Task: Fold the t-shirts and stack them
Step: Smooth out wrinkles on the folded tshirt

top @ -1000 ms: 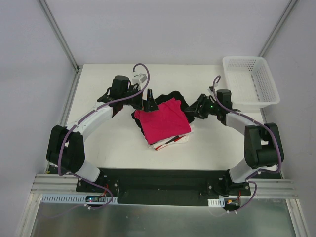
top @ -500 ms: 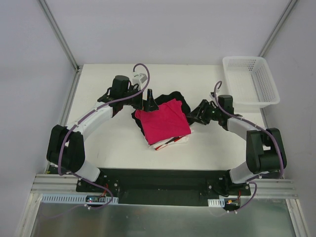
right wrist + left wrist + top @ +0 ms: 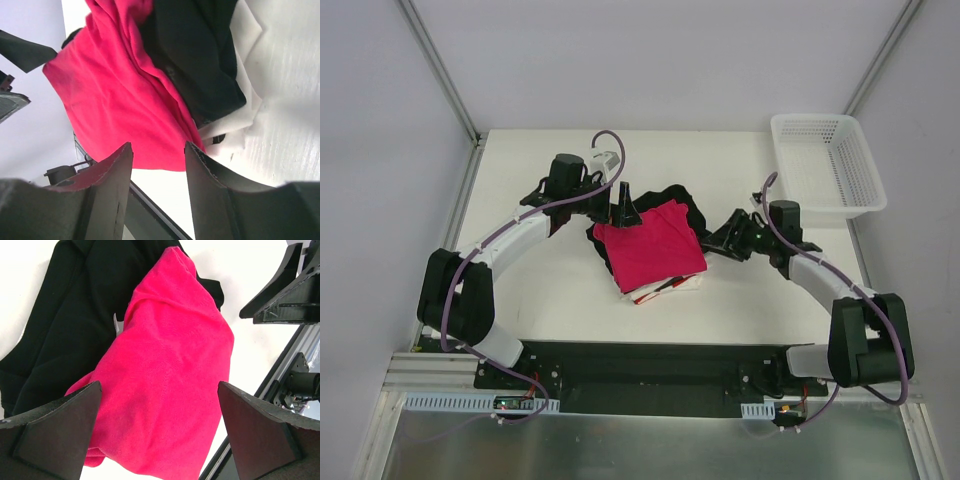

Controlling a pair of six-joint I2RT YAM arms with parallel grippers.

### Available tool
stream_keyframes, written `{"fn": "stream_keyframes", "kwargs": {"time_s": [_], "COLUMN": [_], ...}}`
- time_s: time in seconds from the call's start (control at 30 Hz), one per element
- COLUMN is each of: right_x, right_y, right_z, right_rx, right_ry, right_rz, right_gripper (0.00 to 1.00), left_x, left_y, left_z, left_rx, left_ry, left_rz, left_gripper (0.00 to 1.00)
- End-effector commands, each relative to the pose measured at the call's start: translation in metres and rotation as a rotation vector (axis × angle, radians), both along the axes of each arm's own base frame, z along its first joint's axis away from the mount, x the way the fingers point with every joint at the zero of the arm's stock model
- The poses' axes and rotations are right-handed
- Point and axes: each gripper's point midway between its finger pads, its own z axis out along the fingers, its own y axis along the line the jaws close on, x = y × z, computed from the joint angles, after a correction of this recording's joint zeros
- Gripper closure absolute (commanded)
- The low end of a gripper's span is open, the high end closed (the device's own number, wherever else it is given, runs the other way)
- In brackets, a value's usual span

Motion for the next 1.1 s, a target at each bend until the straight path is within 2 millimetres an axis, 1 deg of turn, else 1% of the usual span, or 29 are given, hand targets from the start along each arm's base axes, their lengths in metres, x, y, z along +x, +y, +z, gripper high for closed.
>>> {"fn": "stream_keyframes", "kwargs": {"time_s": [0.0,0.23,0.37,0.57,0.73,0.87,1.0,1.07], "right_x": [-0.003,0.004,0.006,0.005,0.001,0.004,0.008,0.011], "right_y": [0.0,0.003,0.01,0.021,0.033,0.04,0.045,0.048], "right_z": [-0.009,-0.02,-0.026,-0.035,-0.035,-0.032,-0.023,-0.015], "right_rx": [-0.016,-0.005,0.007,0.032,0.05,0.069,0.089,0.102], "right_ry": [0.006,0.024,0.028,0.047,0.054,0.046,0.036,0.026], "right_rz": [0.01,0.009,0.02,0.033,0.05,0.057,0.061,0.065], "right_gripper": [0.51,0.52,0.52,0.52,0.53,0.53,0.53,0.53], "left_x": [-0.002,-0.002,-0.002,-0.001,0.0,0.001,0.002,0.002], "left_y": [-0.009,-0.008,-0.008,-0.008,-0.009,-0.011,-0.011,-0.011], "left_z": [0.015,0.016,0.016,0.013,0.009,0.01,0.01,0.008], "left_rx": [-0.034,-0.028,-0.027,-0.023,-0.024,-0.028,-0.026,-0.025], "left_ry": [-0.027,-0.037,-0.04,-0.034,-0.02,-0.017,-0.019,-0.012], "left_rz": [-0.038,-0.035,-0.034,-0.034,-0.038,-0.043,-0.041,-0.041], "left_gripper": [0.01,0.01,0.01,0.01,0.01,0.01,0.01,0.01]}}
